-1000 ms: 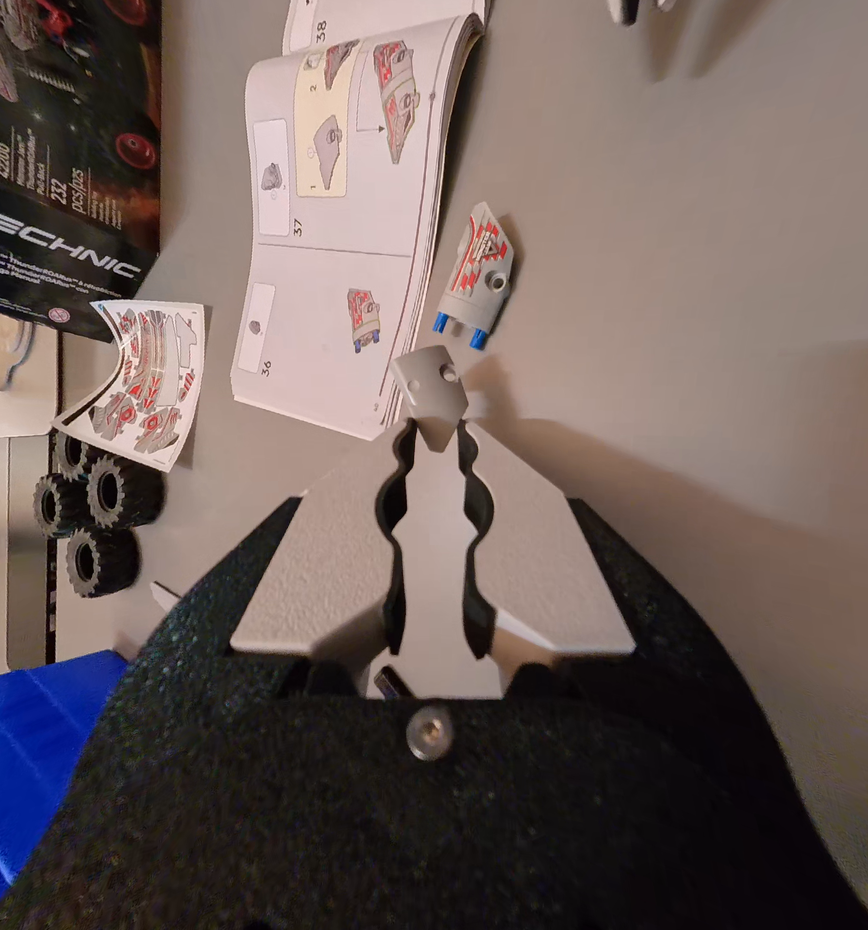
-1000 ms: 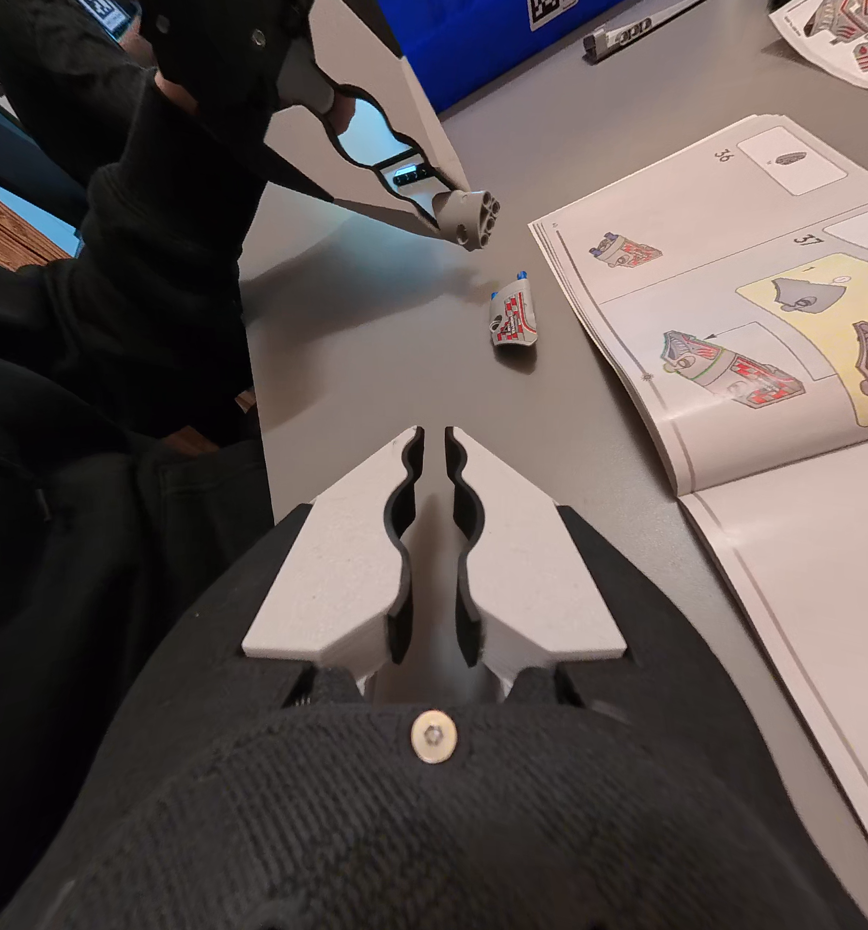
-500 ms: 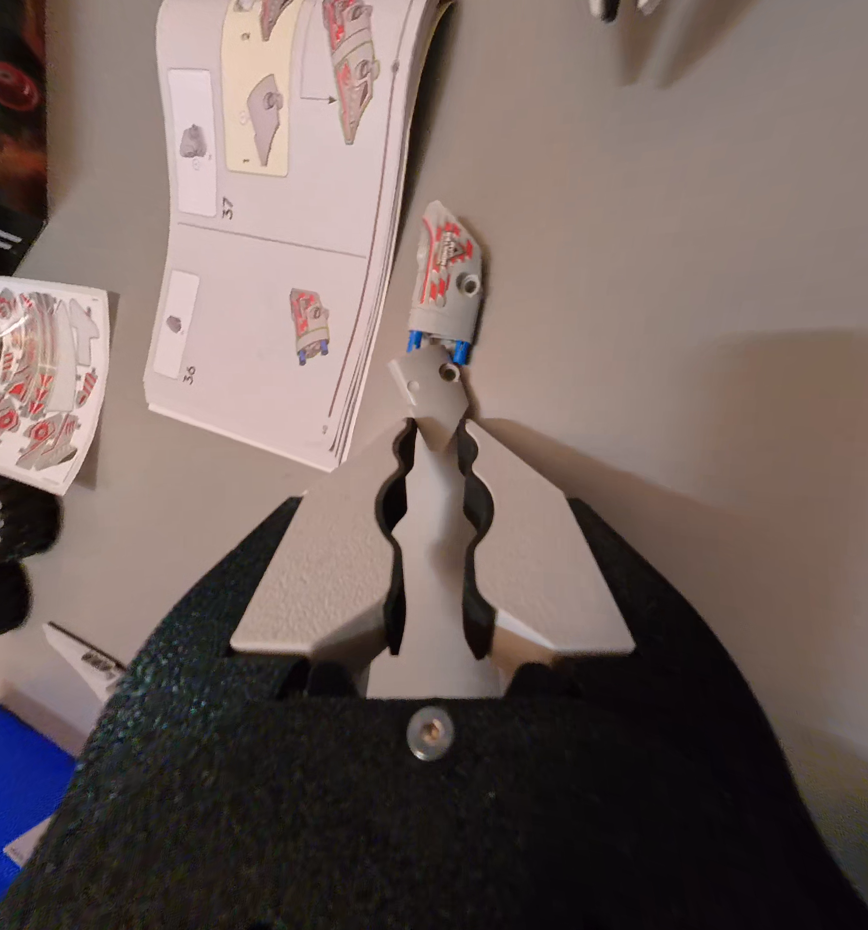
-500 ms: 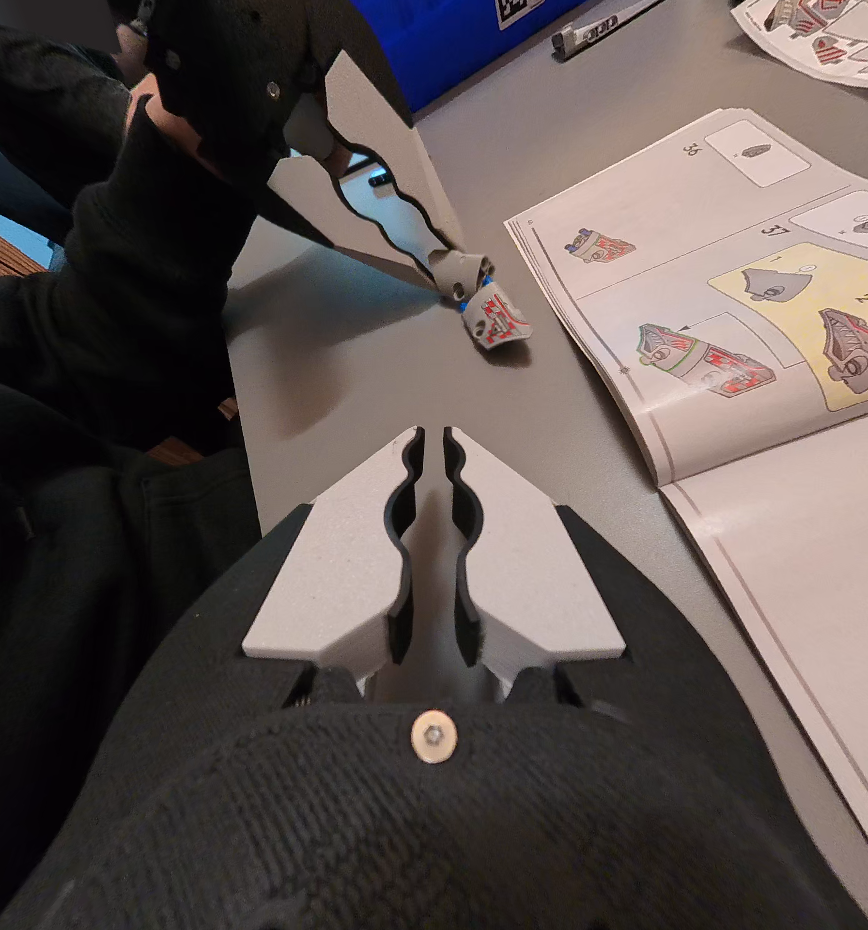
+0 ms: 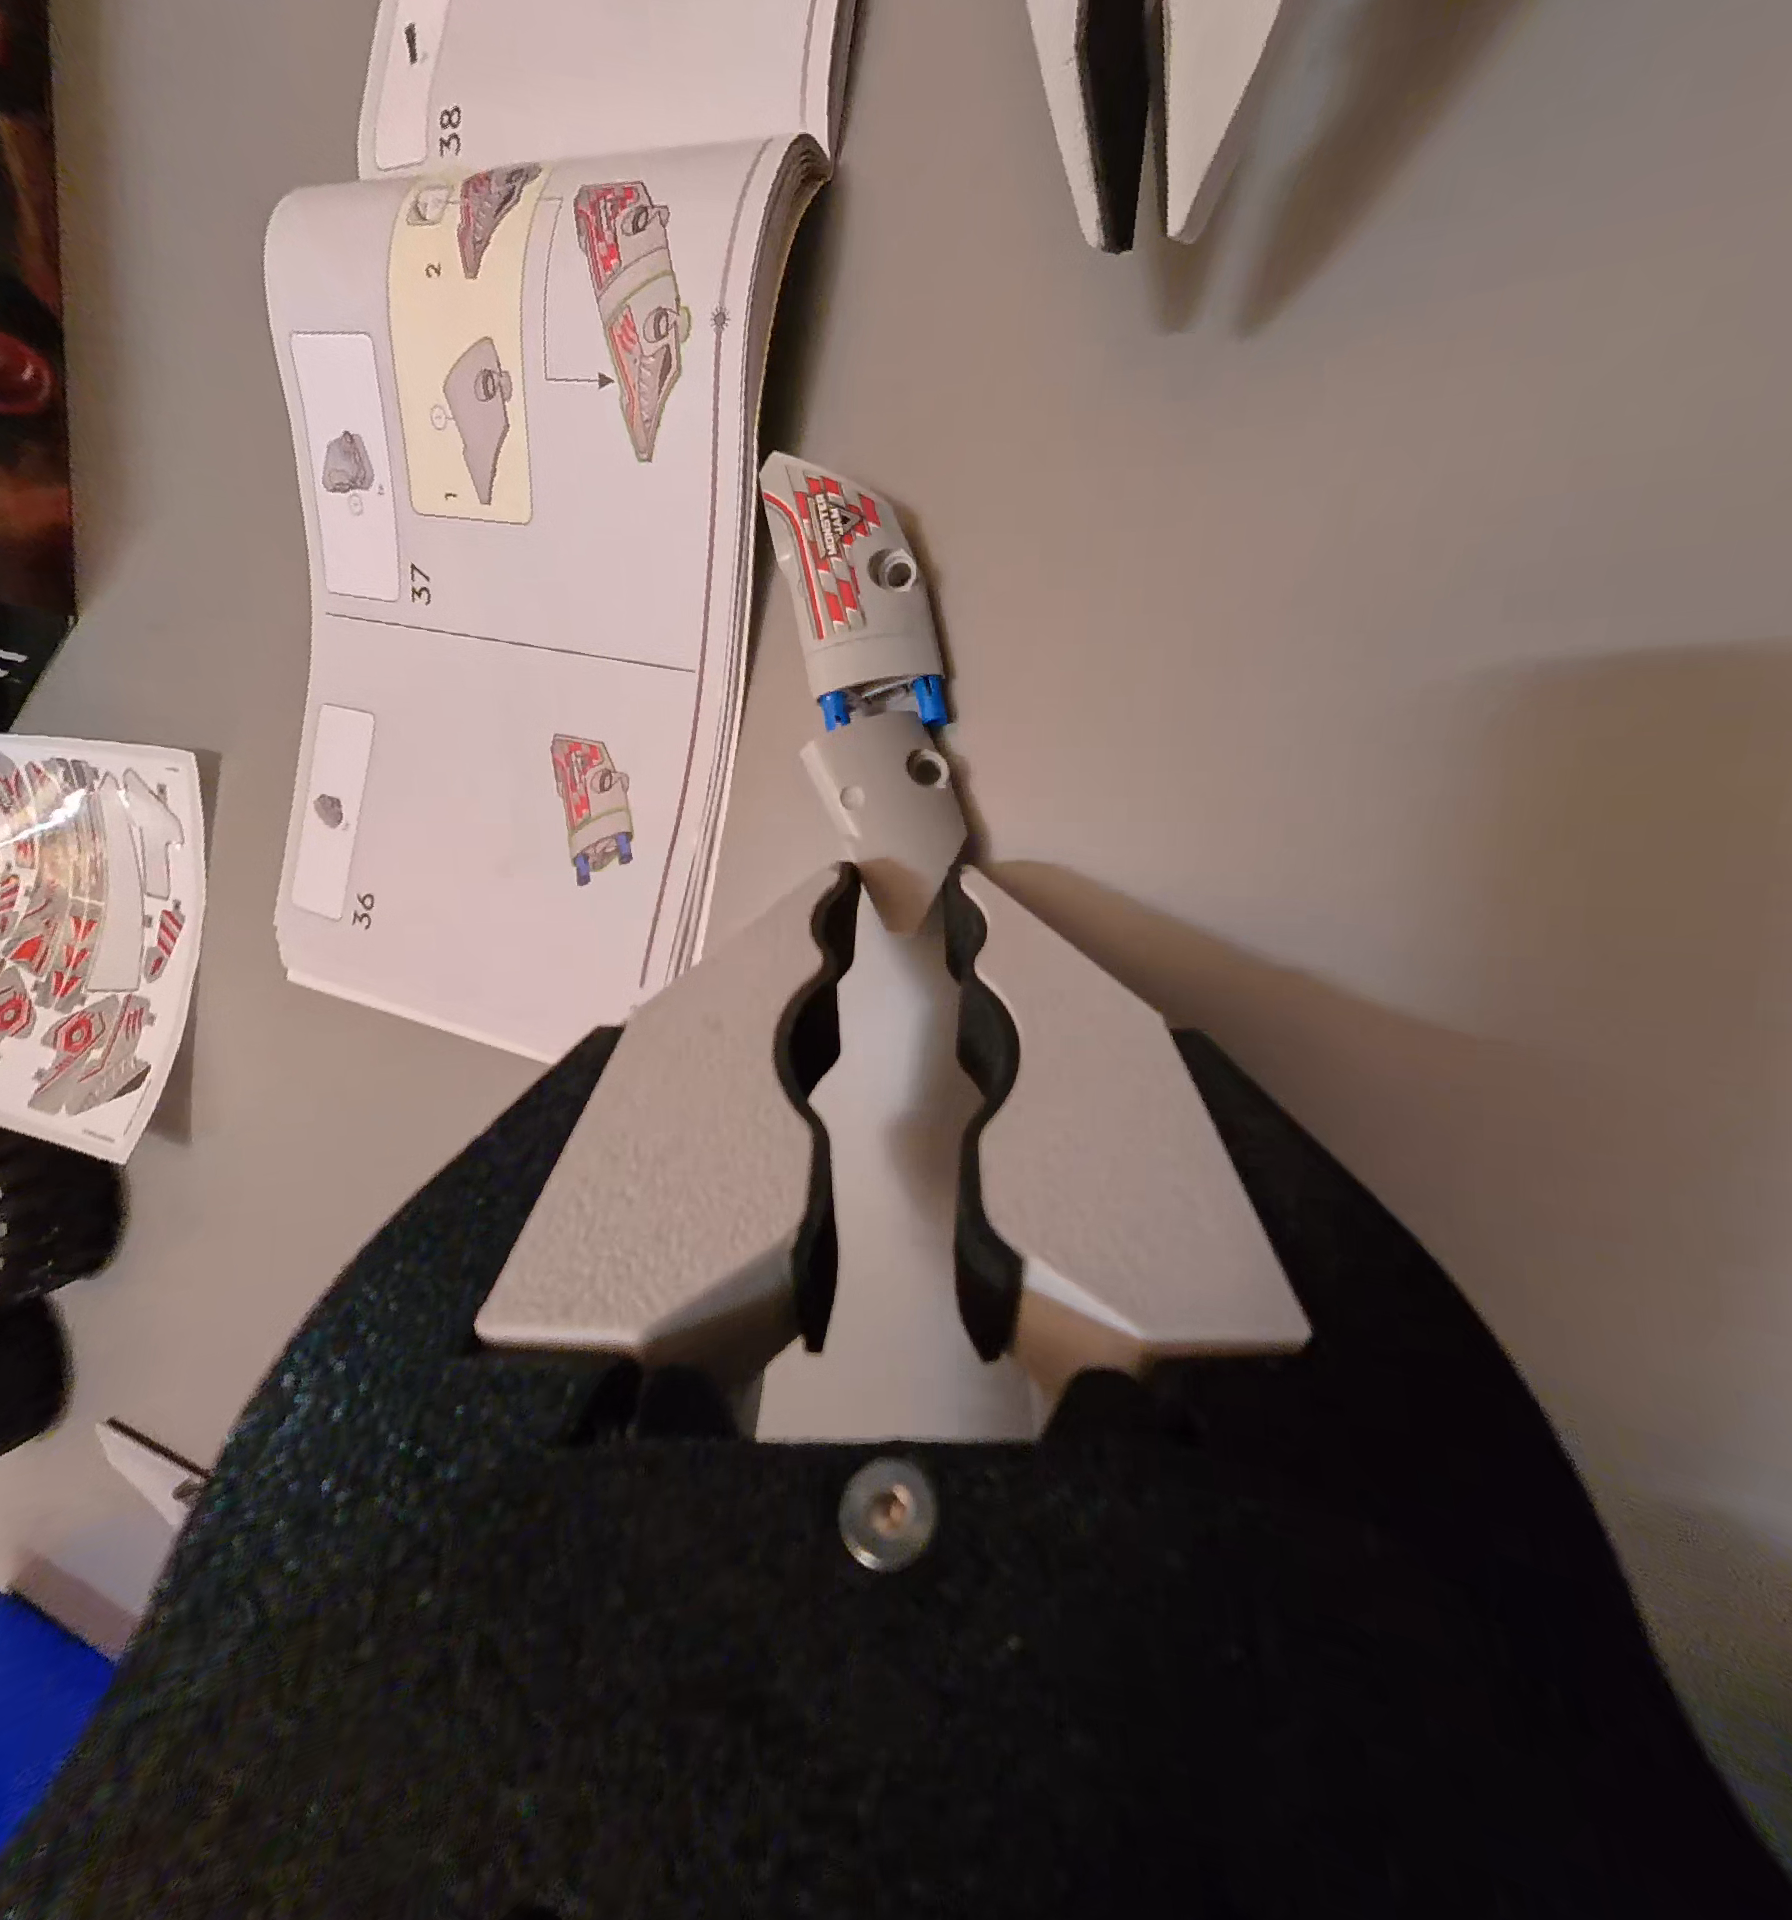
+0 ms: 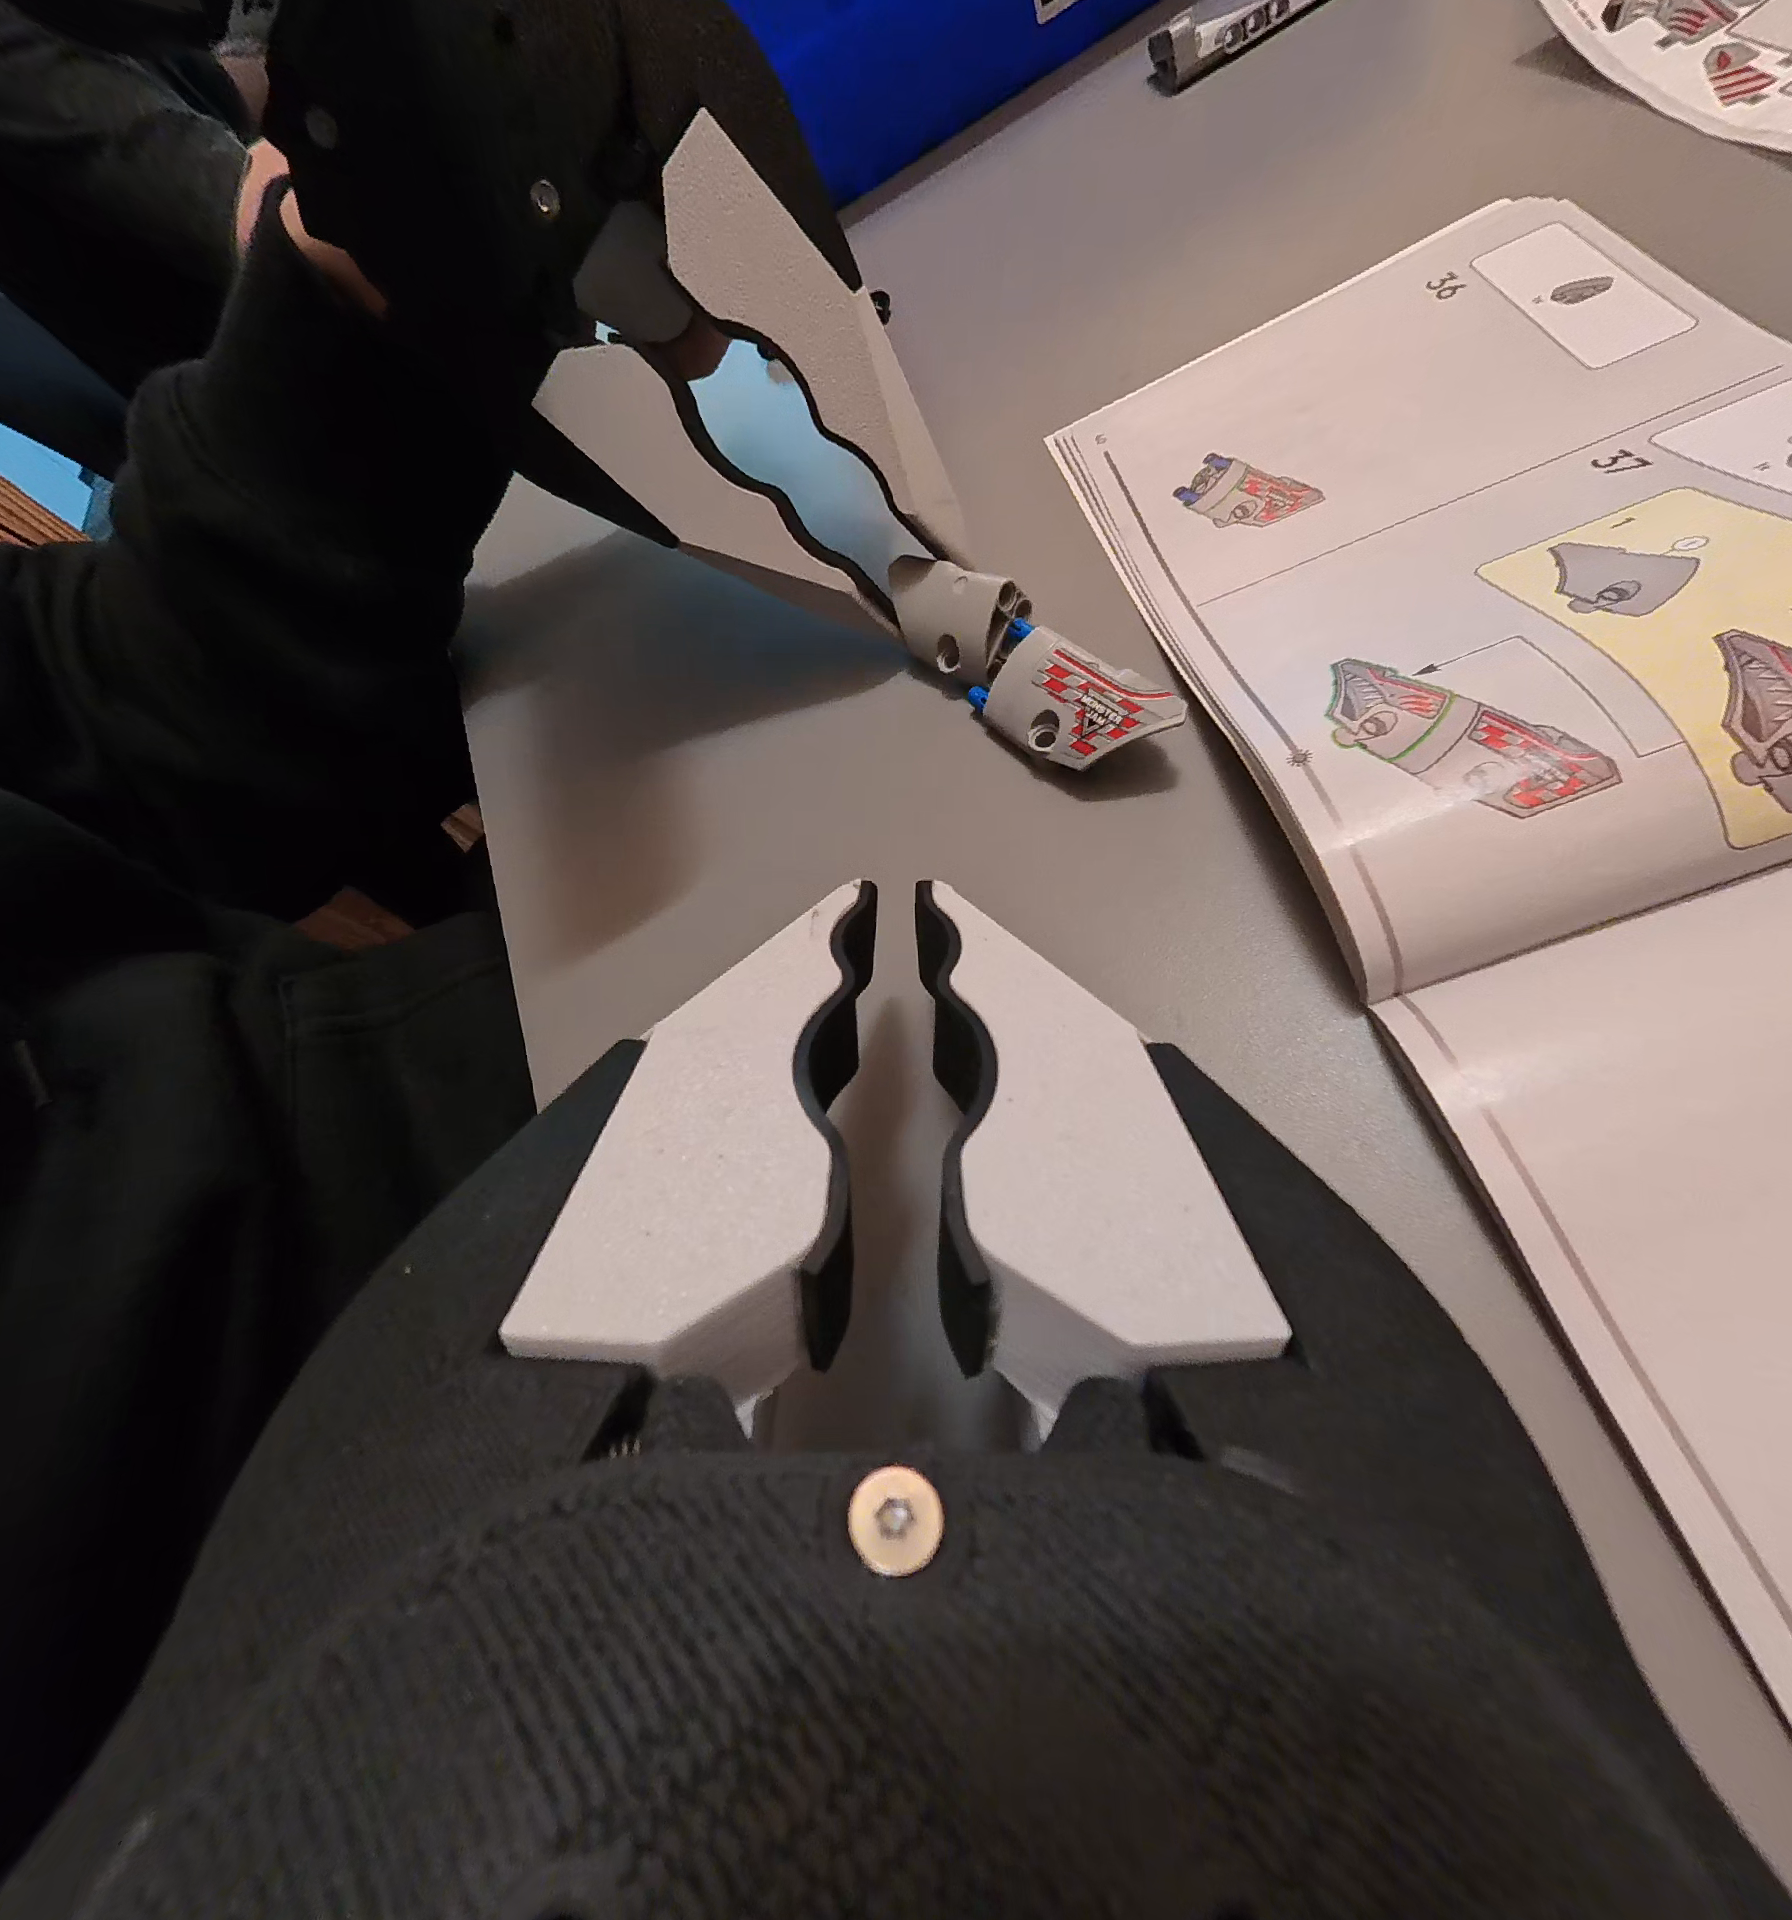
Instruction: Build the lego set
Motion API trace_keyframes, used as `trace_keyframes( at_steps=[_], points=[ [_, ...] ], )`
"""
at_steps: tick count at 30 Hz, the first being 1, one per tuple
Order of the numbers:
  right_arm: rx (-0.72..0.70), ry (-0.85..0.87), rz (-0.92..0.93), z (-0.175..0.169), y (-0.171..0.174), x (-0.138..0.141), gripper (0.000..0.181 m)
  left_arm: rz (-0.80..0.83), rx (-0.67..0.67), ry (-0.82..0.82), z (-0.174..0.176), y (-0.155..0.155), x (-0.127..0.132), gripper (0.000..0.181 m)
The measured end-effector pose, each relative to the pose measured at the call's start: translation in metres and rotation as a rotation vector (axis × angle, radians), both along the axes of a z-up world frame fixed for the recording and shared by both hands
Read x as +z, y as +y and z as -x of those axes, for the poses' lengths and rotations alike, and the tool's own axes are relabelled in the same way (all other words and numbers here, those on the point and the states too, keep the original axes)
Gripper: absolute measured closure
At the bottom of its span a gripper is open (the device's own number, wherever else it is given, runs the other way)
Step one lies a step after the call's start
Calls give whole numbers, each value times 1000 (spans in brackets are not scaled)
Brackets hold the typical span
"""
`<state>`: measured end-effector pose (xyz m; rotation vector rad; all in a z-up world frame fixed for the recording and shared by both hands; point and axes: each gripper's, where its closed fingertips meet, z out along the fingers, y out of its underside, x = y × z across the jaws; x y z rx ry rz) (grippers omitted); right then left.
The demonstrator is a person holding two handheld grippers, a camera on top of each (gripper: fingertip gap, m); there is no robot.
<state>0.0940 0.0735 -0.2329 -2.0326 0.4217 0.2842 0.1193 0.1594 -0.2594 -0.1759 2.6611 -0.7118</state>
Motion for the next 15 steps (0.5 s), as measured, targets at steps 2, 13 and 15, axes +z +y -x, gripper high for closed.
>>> trace_keyframes(
  at_steps=[2,13,15],
  points=[
    [1,-3,5,0,0,-1,176,-1,4,13,2,3,0,168],
    [3,-14,32,1,1,-4,176,43,38,105,7,7,0,168],
    [7,-20,45,2,1,-6,176,42,36,114,8,6,-1,168]
  ],
)
